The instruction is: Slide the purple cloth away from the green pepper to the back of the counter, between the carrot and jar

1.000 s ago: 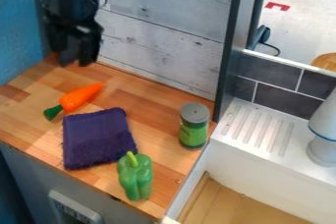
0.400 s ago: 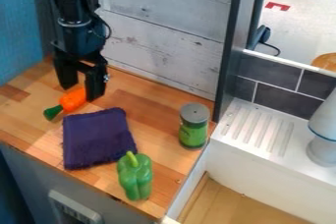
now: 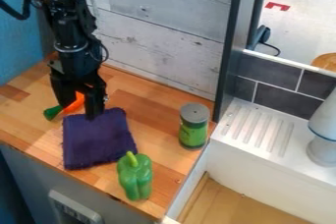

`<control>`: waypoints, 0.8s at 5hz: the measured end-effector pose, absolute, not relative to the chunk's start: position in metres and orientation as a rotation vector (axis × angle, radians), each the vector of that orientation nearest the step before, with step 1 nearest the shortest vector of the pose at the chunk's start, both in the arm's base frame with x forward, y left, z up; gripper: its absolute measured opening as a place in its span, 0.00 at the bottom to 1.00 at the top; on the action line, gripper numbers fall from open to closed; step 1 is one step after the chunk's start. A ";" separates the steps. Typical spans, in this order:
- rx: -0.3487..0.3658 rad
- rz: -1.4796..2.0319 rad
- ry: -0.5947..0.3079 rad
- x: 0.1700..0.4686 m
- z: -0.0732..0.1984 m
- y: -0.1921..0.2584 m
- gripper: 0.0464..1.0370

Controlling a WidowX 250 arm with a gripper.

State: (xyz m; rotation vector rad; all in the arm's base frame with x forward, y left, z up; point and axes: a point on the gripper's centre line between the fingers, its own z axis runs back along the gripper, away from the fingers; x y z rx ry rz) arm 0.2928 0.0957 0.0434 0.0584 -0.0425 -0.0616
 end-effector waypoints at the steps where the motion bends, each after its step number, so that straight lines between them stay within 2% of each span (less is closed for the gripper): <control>1: 0.101 -0.103 -0.045 0.287 0.037 0.089 0.97; 2: 0.137 -0.109 -0.048 0.274 0.029 0.091 0.97; 4: 0.106 -0.125 -0.056 0.266 0.020 0.084 0.97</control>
